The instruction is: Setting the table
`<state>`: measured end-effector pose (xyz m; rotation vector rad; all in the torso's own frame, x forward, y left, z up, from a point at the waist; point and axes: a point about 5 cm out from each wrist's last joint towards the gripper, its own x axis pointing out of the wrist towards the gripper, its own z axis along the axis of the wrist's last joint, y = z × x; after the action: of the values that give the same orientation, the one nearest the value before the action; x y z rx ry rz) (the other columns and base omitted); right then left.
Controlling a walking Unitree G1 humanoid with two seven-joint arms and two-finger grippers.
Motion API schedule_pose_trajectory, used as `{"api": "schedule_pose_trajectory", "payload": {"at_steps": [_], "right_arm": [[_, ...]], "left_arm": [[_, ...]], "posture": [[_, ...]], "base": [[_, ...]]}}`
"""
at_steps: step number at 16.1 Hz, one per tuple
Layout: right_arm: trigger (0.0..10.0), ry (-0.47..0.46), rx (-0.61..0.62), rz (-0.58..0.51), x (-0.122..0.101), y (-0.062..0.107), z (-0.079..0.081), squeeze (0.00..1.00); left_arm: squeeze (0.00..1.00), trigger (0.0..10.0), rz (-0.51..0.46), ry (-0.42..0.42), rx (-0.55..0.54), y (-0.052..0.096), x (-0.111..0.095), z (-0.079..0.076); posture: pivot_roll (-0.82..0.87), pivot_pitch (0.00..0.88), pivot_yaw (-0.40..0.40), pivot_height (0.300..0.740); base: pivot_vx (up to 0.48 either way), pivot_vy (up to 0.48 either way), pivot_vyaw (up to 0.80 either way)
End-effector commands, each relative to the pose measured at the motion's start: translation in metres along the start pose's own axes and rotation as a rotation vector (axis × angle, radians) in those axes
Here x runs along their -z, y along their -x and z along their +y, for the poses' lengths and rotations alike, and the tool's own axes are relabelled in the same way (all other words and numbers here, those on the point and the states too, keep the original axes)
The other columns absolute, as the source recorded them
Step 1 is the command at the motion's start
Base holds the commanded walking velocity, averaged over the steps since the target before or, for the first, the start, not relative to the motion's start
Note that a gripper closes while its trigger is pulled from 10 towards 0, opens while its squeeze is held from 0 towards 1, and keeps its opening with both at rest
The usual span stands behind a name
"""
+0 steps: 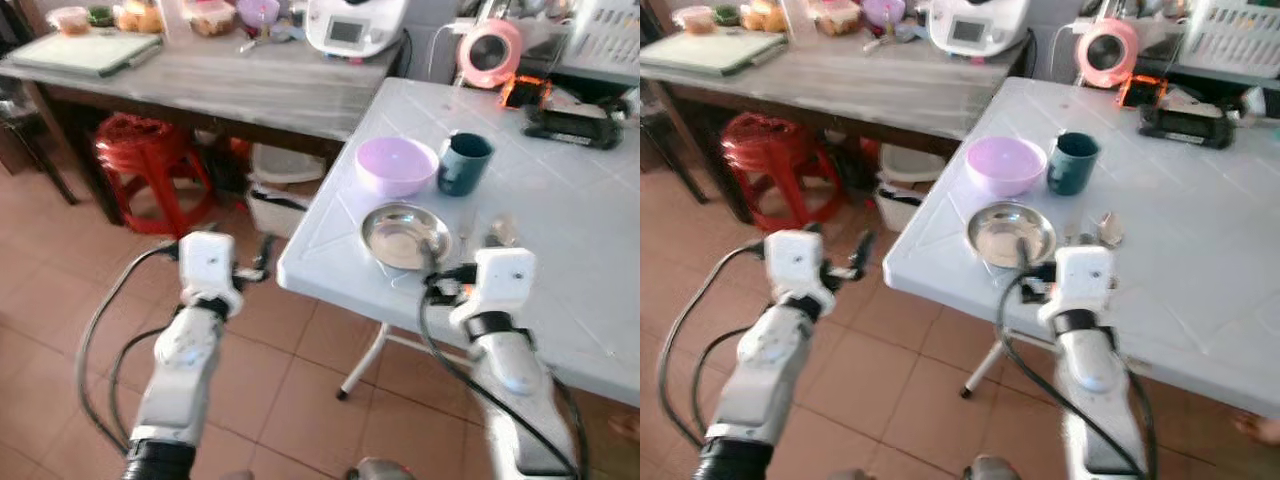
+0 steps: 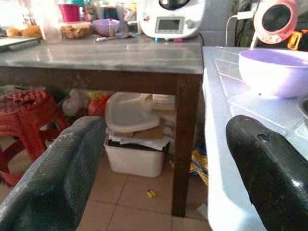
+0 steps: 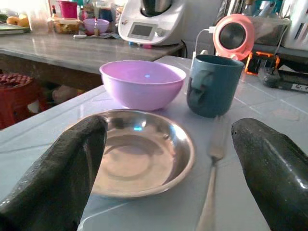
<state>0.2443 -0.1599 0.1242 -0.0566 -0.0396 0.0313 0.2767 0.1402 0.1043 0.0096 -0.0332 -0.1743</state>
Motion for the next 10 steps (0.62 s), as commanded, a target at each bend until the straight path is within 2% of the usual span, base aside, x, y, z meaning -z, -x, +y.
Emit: {"api": "schedule_pose_trajectory", "payload": {"at_steps": [1, 3, 7, 8, 10], "right_arm": [[10.0, 0.001, 0.01, -0.002, -0.001, 0.0, -0.003, 0.0], [10.0, -0.014, 0.025, 0.0, -0.001, -0.002, -0.004, 0.0], [10.0, -0.044, 0.037, -0.006, -0.002, -0.005, -0.002, 0.0], [10.0, -0.1, 0.064, 0.003, -0.002, -0.009, -0.002, 0.0], [10.0, -0.147, 0.084, 0.01, -0.002, -0.013, -0.001, 0.0]], "left_arm": [[0.0, 10.0, -0.001, -0.001, 0.013, -0.001, -0.002, -0.002], [0.0, 10.0, -0.005, -0.003, 0.013, -0.002, -0.003, -0.002], [0.0, 10.0, 0.006, 0.002, 0.038, 0.0, -0.002, -0.001], [0.0, 10.0, 0.002, -0.011, 0.037, 0.001, -0.003, -0.001], [0.0, 10.0, 0.003, -0.023, 0.04, 0.0, -0.004, 0.0]], "posture": [[-0.07, 0.005, 0.009, 0.74], [-0.07, 0.0, 0.007, 0.74], [-0.06, 0.0, 0.011, 0.74], [-0.06, 0.003, 0.016, 0.74], [-0.05, 0.011, 0.022, 0.74]], "base": [[0.0, 0.0, -0.8], [0.0, 0.0, -0.8], [0.0, 0.0, 0.0], [0.0, 0.0, 0.0], [0.0, 0.0, 0.0]]}}
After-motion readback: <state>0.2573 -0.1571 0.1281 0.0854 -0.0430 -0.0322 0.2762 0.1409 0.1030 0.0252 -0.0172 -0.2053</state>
